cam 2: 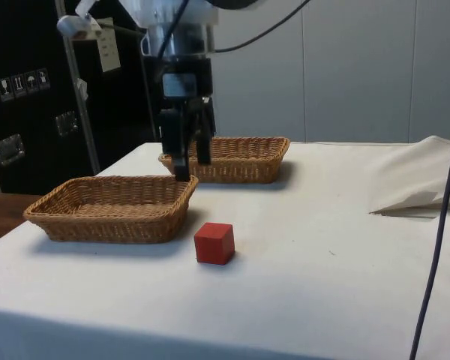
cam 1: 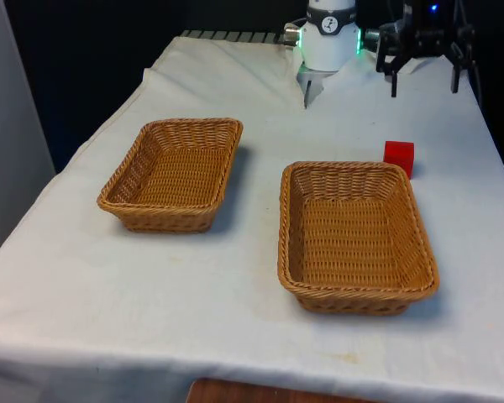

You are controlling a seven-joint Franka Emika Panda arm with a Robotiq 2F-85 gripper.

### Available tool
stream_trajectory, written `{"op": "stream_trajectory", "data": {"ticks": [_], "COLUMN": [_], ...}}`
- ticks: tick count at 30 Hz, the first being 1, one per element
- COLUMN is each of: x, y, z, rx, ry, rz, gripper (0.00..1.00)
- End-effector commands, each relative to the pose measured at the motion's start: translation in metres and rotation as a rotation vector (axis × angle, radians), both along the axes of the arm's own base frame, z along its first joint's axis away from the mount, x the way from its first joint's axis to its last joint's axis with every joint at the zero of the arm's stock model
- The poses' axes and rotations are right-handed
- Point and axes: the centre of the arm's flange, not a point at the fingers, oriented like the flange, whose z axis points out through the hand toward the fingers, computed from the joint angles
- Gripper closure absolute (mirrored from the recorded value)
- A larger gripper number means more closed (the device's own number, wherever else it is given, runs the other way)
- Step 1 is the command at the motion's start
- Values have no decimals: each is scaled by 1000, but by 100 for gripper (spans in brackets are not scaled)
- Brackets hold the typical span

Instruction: Pick up the red cube and place it into the right basket.

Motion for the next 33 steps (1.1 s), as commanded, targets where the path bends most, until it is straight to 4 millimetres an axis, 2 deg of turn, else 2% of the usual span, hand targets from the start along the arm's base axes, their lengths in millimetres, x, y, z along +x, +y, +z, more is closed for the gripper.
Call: {"op": "stream_trajectory", "data": {"ticks": [1,7,9,10,13,17,18,20,33], "x": [-3,-10,-10,-11,-8,-6,-6,-5,-4], "y": [-1,-2,0,-3,4,6,4,6,1], "z": [-1,-20,-26,-22,-38,-50,-47,-58,-85], "rx": [9,-1,-1,-9,-4,-10,-18,-14,-30], "ry": [-8,-7,-8,0,-7,-4,-1,-2,15], "rz": [5,39,41,39,42,43,46,34,-51], "gripper": [0,0,0,0,0,0,0,0,0]}}
